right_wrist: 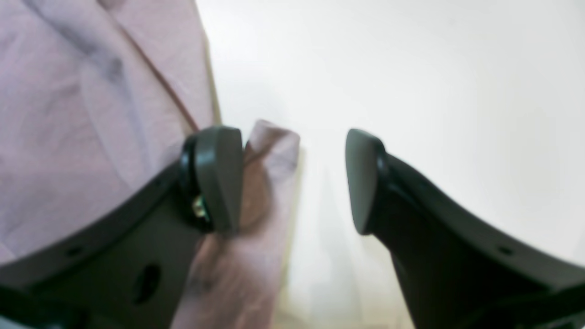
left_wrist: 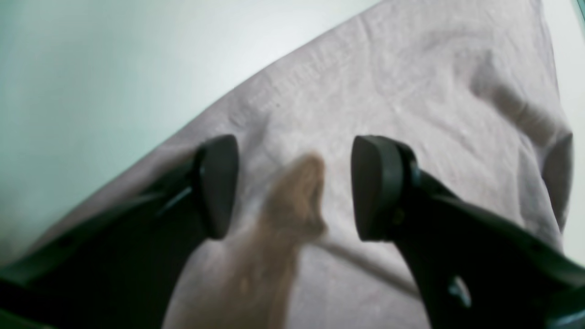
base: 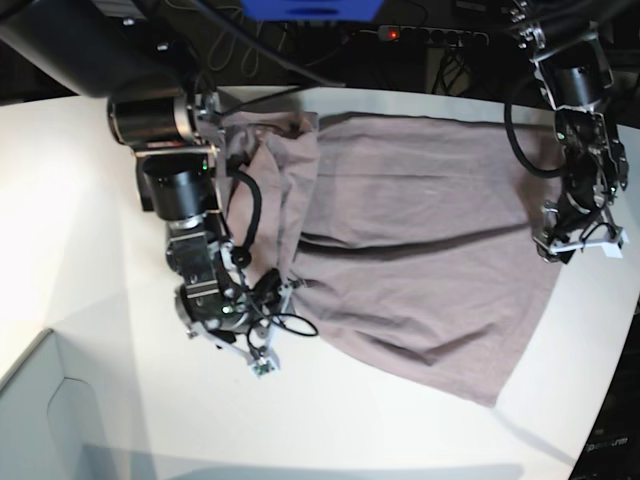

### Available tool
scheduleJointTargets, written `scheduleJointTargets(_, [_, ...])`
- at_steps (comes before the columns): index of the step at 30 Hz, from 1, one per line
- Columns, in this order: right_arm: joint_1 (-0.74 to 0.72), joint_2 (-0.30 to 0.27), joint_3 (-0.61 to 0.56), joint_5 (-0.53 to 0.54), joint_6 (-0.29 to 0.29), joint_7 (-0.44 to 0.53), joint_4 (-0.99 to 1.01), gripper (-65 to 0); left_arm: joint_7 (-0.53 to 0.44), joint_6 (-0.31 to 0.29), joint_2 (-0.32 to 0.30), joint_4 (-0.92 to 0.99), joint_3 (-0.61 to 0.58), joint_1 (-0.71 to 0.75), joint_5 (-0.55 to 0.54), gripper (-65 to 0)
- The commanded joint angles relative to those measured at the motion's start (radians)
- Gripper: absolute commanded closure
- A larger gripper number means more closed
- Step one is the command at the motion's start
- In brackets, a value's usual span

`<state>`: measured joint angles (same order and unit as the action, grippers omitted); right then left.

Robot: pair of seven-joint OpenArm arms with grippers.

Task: Layout the t-shirt on the table in an organized manner, then fold the t-shirt properly
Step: 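Release the hem and move the right gripper to the shirt's bunched side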

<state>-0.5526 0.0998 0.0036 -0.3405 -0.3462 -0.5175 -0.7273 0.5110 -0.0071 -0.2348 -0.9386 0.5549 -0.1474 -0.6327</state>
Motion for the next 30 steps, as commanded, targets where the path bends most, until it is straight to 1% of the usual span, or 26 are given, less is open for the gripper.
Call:
scheduleJointTargets(1, [-0.028, 0.004, 0.000, 0.004, 0.008, 0.021, -0.015, -34.0, 0.039, 0.011, -0.001, -0.003, -0.002, -0.007, 0.001, -38.5])
scheduleJointTargets(3, [-0.025, 0.004, 0.000, 0.004, 0.008, 0.021, -0.015, -31.0, 0.039, 0.011, -0.001, -0.003, -0.002, -0.007, 0.001, -38.6])
scheduleJointTargets(4, [-0.024, 0.004, 0.000, 0.004, 0.008, 0.021, -0.015, -28.4, 0.039, 0.011, -0.001, -0.003, -0.002, -0.007, 0.001, -38.6])
scheduleJointTargets(6, [-0.005, 0.004, 0.000, 0.004, 0.008, 0.021, -0.015, -21.0, 0.039, 0.011, -0.001, -0.003, -0.002, -0.007, 0.001, -38.7])
scheduleJointTargets(10, [0.004, 0.001, 0.000, 0.002, 0.011, 0.035, -0.015, 0.0, 0.039, 0.011, -0.001, -0.003, -0.002, -0.007, 0.001, -38.7])
scheduleJointTargets(12, [0.007, -0.004, 0.000, 0.002, 0.012, 0.035, -0.015, 0.0, 0.039, 0.011, -0.001, -0.003, -0.002, -0.007, 0.001, -38.7])
scheduleJointTargets(14, [0.007, -0.022, 0.002, 0.002, 0.012, 0.036, -0.018, 0.0, 0.039, 0.011, -0.001, -0.003, -0.002, -0.007, 0.001, -38.7])
scheduleJointTargets(17, [-0.007, -0.030, 0.059, 0.002, 0.012, 0.040, -0.022, 0.0, 0.039, 0.011, -0.001, -0.003, -0.002, -0.005, 0.001, -38.6])
scheduleJointTargets(21, [-0.034, -0.067, 0.120, 0.001, 0.012, 0.044, -0.074, 0.0, 0.039, 0.011, -0.002, -0.013, -0.002, 0.002, 0.001, -38.5])
scheduleJointTargets(26, [-0.065, -0.111, 0.144, 0.001, 0.012, 0.082, -0.134, 0.0, 0.041, 0.011, -0.005, -0.013, -0.002, 0.002, 0.001, -38.5])
scheduleJointTargets(30, [-0.120, -0.125, 0.220, 0.001, 0.012, 0.124, -0.136, 0.0, 0.041, 0.011, -0.007, -0.013, -0.002, 0.004, 0.001, -38.5])
